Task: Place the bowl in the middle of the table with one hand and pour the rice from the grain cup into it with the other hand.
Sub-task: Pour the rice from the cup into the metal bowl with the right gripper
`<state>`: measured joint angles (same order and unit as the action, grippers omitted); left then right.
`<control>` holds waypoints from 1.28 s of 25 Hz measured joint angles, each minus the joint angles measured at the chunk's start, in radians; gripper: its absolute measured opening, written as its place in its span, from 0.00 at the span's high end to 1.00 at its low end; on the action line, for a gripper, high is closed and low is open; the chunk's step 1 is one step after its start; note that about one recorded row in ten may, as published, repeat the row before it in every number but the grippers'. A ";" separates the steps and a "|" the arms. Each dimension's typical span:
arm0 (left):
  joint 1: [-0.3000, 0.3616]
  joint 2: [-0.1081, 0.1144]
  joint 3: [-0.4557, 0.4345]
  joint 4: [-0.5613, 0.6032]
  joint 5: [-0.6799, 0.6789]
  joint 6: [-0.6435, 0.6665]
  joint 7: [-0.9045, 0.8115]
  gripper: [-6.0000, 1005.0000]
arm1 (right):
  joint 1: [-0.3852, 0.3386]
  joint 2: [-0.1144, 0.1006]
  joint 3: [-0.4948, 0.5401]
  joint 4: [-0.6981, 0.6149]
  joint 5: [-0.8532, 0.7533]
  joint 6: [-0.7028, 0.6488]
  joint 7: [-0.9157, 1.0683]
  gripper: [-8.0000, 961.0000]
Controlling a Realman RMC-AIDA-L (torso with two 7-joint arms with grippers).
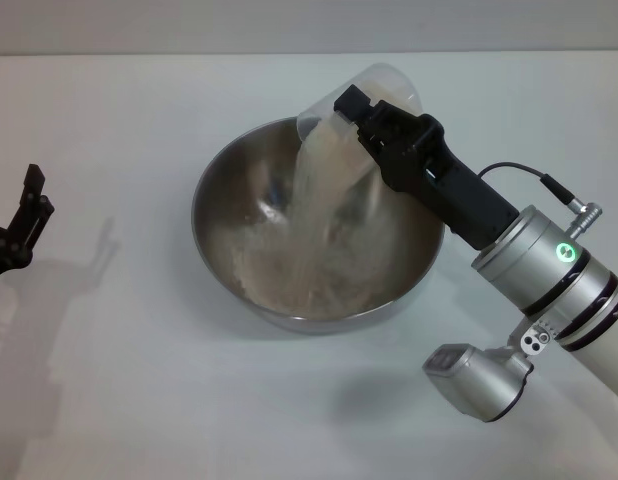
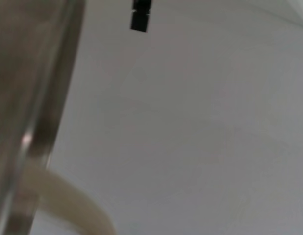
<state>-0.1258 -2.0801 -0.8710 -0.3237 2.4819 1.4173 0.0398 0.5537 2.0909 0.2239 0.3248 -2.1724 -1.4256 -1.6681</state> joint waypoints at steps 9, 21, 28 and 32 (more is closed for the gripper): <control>0.000 0.000 0.004 0.000 0.000 0.000 0.000 0.14 | 0.003 0.000 0.002 -0.005 -0.009 0.011 -0.144 0.97; 0.000 0.000 0.013 0.000 0.000 0.000 0.000 0.14 | 0.017 0.000 0.000 0.005 -0.011 0.059 -0.332 0.97; 0.000 0.000 0.017 0.000 0.000 0.000 -0.005 0.14 | 0.021 0.000 0.000 0.015 -0.041 0.073 -0.436 0.97; 0.000 0.000 0.017 0.000 0.000 0.000 -0.008 0.14 | 0.020 0.000 0.001 0.033 -0.053 0.078 -0.444 0.97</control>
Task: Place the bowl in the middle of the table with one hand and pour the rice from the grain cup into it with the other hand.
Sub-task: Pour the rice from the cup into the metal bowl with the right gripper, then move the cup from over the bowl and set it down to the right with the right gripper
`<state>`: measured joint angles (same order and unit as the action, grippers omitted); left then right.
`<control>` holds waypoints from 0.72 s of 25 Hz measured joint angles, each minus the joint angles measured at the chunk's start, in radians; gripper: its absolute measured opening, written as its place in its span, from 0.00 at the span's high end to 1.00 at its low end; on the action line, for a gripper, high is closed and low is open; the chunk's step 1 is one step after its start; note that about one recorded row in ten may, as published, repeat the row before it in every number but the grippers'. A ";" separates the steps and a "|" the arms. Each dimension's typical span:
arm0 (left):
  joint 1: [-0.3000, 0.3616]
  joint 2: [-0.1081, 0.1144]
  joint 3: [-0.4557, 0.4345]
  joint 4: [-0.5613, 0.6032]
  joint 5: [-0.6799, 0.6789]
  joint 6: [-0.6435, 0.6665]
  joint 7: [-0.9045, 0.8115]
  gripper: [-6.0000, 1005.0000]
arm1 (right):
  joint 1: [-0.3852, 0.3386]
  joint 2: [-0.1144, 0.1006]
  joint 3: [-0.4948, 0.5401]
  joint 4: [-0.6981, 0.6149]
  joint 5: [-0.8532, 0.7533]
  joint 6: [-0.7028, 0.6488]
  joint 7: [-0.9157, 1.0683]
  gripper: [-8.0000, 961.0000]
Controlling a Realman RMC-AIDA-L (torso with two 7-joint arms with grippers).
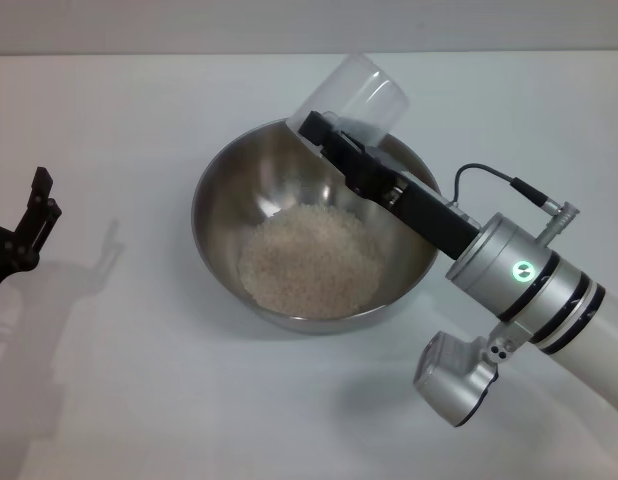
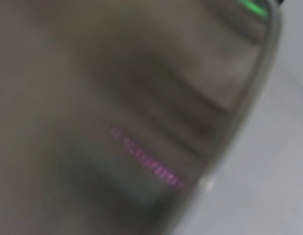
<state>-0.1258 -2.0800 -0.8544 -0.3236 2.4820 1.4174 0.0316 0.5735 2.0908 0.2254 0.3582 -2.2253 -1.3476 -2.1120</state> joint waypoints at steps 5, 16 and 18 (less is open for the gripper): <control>0.000 0.000 0.000 0.000 0.000 0.000 0.000 0.14 | -0.018 0.000 0.030 0.075 0.013 -0.013 0.274 0.97; 0.000 0.000 0.002 0.000 0.000 0.000 -0.001 0.14 | -0.108 -0.003 0.175 0.166 0.049 -0.125 1.254 0.97; -0.001 0.000 0.002 0.000 0.000 0.000 -0.001 0.14 | -0.116 -0.003 0.193 0.166 0.049 -0.132 1.316 0.97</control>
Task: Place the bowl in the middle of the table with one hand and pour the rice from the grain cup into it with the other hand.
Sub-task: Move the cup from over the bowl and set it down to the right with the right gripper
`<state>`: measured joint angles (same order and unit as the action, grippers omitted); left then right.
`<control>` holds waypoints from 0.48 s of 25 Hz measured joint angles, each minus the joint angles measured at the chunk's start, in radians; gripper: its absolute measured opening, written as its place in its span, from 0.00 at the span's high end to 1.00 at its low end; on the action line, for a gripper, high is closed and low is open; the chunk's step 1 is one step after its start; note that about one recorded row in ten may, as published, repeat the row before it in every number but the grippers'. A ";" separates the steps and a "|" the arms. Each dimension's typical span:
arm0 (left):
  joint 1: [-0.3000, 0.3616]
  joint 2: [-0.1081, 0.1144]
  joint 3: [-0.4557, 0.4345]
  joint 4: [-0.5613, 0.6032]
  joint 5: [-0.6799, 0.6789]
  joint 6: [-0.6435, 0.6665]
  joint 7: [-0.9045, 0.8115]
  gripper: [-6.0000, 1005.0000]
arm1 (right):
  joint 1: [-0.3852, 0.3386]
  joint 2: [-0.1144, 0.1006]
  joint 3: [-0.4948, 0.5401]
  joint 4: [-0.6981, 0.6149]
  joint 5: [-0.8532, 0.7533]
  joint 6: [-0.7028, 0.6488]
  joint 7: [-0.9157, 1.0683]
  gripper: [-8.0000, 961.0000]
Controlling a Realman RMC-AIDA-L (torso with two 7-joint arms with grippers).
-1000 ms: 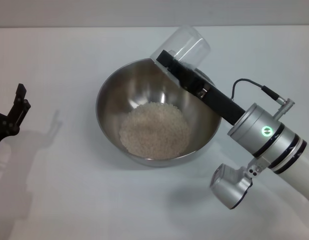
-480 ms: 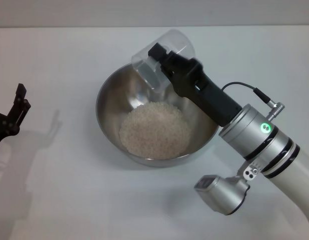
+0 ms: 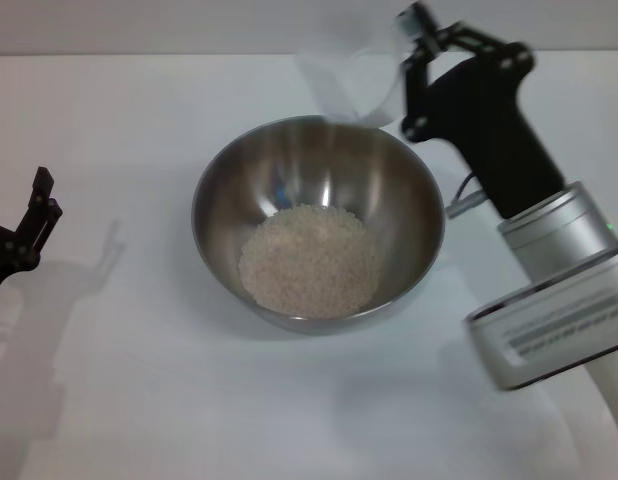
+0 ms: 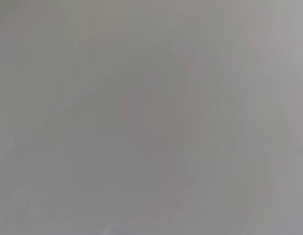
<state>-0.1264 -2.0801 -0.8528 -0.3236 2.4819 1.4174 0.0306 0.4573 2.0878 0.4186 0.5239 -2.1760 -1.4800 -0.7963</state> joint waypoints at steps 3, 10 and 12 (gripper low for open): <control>-0.002 0.000 0.000 0.000 0.000 0.000 0.000 0.14 | -0.026 0.001 0.056 -0.004 0.001 -0.003 0.204 0.97; -0.004 0.000 0.000 0.000 0.000 0.000 0.000 0.14 | -0.042 0.001 0.096 -0.103 0.066 0.006 0.553 0.97; -0.004 0.000 0.000 0.000 0.000 0.000 0.000 0.14 | -0.046 0.001 0.096 -0.131 0.113 0.010 0.607 0.97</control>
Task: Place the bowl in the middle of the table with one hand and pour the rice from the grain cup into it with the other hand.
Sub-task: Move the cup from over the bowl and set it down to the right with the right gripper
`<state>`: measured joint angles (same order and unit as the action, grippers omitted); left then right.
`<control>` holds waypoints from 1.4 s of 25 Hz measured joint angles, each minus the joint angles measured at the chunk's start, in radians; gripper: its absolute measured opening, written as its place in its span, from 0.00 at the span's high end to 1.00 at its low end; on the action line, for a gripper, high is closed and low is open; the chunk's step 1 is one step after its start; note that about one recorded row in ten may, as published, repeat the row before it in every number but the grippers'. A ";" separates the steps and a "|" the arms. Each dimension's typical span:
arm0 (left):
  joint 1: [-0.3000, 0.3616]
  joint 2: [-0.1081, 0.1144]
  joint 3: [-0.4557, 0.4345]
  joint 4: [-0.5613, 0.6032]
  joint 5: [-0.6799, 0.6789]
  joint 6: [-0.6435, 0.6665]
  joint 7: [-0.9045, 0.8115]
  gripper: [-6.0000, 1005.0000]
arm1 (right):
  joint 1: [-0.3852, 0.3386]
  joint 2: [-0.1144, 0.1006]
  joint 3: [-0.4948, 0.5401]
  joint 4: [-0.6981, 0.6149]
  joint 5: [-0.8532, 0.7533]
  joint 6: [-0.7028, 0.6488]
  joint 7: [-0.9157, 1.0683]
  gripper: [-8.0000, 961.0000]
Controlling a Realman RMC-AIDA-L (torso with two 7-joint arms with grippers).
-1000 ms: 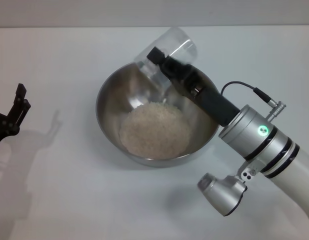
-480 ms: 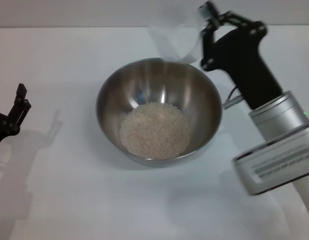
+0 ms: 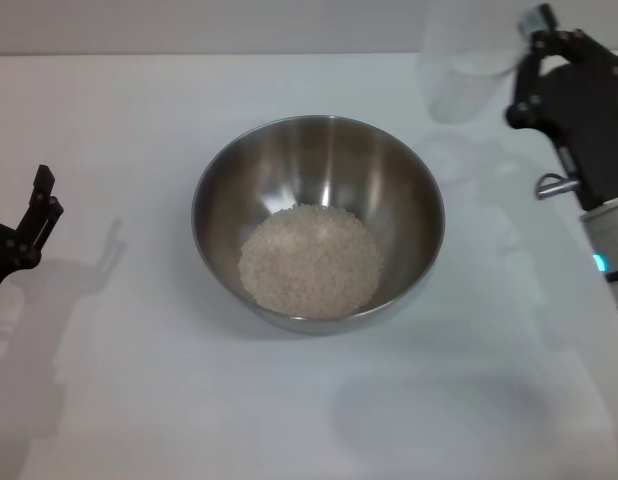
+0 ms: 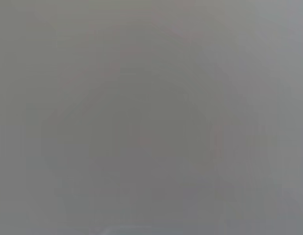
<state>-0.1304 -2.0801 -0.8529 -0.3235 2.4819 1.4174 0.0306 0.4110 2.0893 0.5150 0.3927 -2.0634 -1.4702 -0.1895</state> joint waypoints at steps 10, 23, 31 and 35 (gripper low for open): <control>-0.004 0.000 0.000 -0.001 0.000 0.000 0.000 0.14 | -0.015 0.001 0.002 -0.160 0.100 0.109 0.103 0.97; -0.005 0.000 0.011 -0.008 0.000 0.000 0.000 0.14 | 0.020 -0.002 -0.009 -0.179 0.095 0.285 0.098 0.97; -0.003 0.000 0.011 -0.008 0.000 0.000 0.000 0.14 | 0.048 -0.002 -0.019 -0.180 0.092 0.345 0.096 0.97; -0.003 0.000 0.011 -0.008 0.000 0.000 0.000 0.14 | 0.067 -0.004 -0.051 -0.181 0.092 0.386 0.096 0.97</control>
<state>-0.1334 -2.0800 -0.8421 -0.3312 2.4819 1.4174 0.0307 0.4779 2.0852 0.4642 0.2115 -1.9719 -1.0840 -0.0937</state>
